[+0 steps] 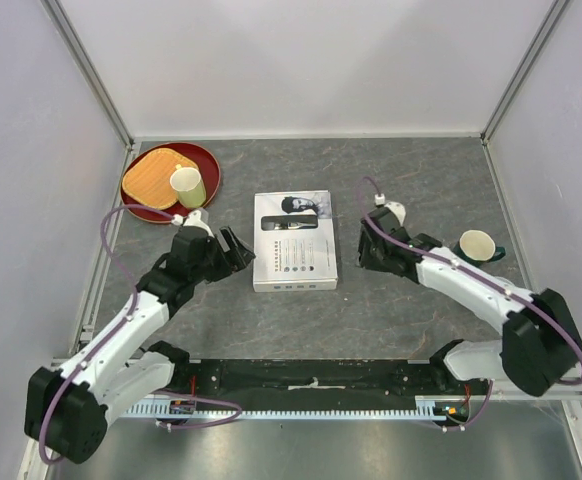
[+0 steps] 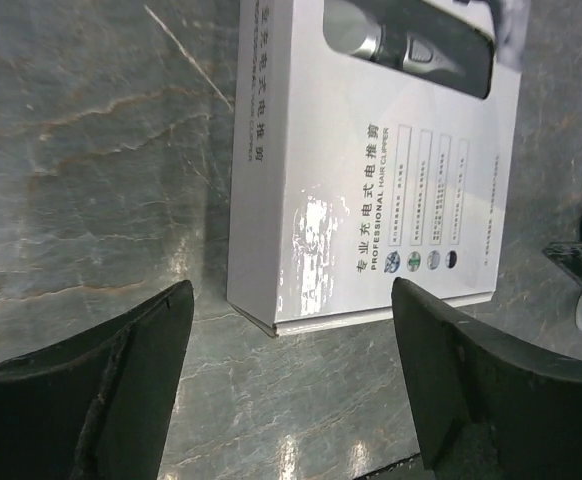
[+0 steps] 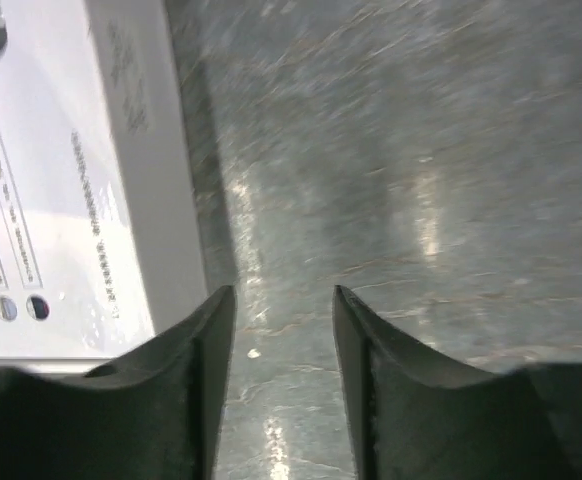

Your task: Sort the hair-cutting tools

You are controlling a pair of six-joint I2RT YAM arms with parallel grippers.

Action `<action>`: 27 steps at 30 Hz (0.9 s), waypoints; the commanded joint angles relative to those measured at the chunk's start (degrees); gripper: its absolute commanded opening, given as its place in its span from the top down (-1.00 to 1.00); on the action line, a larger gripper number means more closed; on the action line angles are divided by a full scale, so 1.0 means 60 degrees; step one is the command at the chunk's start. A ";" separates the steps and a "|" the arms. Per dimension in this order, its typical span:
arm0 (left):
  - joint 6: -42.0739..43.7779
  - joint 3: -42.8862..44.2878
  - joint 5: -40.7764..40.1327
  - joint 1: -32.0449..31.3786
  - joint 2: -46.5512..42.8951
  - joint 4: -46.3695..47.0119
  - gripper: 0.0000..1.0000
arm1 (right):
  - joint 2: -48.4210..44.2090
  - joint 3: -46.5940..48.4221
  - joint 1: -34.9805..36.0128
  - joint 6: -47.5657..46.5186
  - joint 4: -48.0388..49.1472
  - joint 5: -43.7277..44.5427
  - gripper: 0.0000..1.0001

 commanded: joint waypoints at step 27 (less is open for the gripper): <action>0.1850 0.3633 -0.2259 0.0003 -0.2169 -0.4805 -0.99 | -0.5470 0.2018 -0.0476 -0.1948 -0.2445 0.3052 -0.96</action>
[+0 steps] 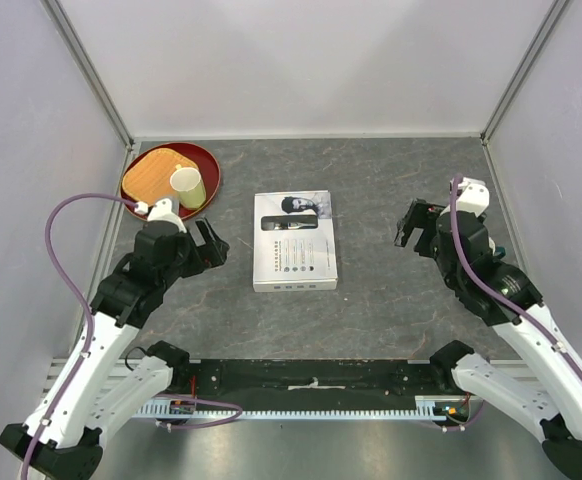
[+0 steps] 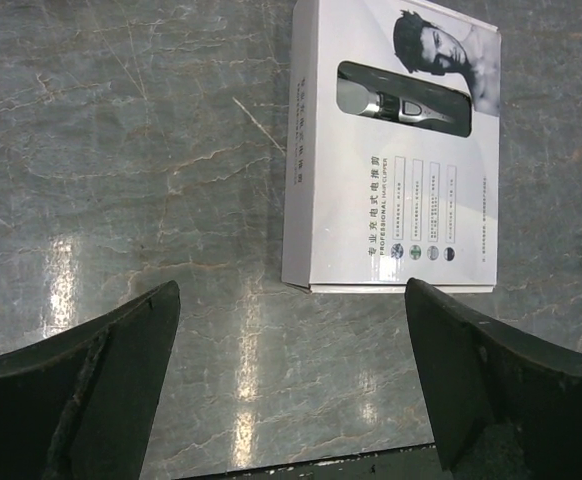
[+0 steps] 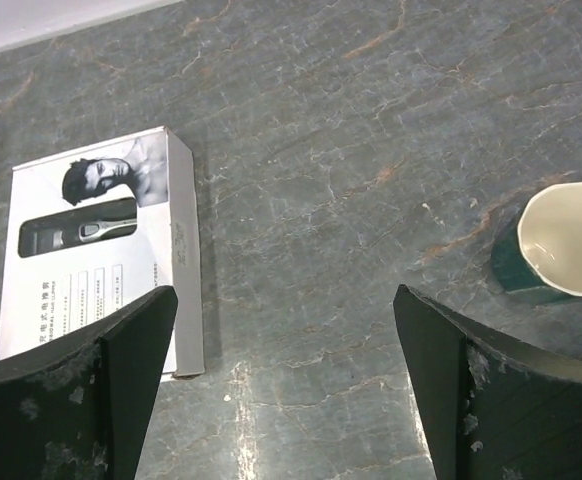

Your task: Sort the hair-cutting tools

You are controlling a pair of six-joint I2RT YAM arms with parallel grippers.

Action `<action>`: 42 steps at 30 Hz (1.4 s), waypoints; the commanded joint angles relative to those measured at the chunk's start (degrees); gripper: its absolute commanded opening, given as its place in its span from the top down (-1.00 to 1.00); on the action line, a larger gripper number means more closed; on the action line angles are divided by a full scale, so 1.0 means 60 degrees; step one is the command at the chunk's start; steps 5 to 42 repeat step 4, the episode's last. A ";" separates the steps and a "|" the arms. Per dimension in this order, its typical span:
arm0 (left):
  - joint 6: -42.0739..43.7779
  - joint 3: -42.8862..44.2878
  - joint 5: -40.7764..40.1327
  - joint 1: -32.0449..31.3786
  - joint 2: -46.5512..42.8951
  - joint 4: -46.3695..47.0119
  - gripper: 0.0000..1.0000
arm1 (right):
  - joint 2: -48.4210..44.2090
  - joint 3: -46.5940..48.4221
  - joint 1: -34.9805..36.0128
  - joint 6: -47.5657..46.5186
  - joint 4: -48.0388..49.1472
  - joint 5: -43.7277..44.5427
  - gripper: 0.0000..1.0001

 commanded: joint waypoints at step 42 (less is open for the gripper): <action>0.0353 0.0366 -0.0299 0.0003 -0.0122 -0.0135 -0.99 | 0.0074 0.0222 -0.0007 -0.0167 -0.0074 0.0160 -0.96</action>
